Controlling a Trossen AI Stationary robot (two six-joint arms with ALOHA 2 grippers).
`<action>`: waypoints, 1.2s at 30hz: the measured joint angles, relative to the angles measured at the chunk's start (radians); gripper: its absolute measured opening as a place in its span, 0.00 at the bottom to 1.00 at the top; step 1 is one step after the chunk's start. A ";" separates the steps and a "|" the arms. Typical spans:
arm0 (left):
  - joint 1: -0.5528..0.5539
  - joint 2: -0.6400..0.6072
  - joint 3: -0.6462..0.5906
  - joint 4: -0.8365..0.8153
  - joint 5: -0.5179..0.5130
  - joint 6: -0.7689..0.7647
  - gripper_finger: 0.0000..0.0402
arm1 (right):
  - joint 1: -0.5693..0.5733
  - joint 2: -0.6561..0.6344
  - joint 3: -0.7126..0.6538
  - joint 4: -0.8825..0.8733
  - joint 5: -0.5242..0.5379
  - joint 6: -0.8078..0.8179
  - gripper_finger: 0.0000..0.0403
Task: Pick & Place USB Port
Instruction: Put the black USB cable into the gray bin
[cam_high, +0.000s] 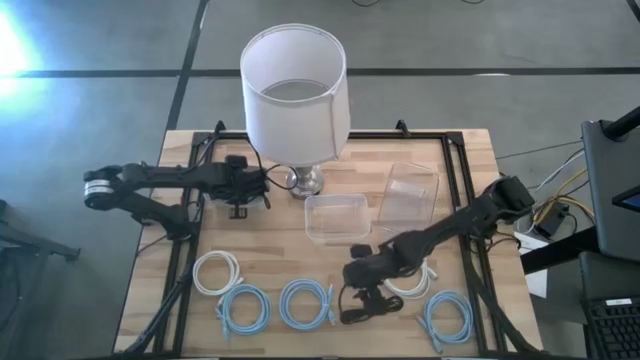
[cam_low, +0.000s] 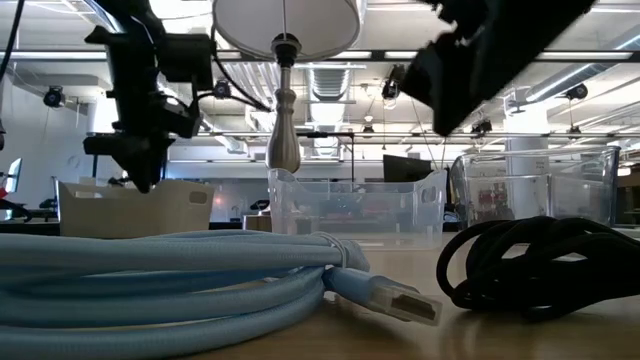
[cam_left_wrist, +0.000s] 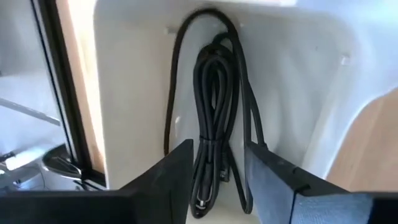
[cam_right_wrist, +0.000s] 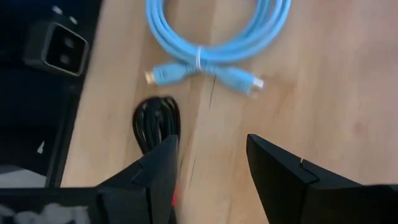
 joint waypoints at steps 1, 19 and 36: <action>-0.003 -0.004 0.011 -0.006 0.000 0.001 0.36 | 0.005 0.007 0.000 -0.009 0.000 0.018 0.47; -0.093 -0.061 0.183 -0.154 0.190 -0.218 0.33 | 0.160 0.121 -0.002 -0.070 -0.090 0.284 0.46; -0.286 -0.060 0.181 0.079 0.284 -0.236 0.30 | 0.188 0.196 0.012 -0.076 0.115 0.257 0.45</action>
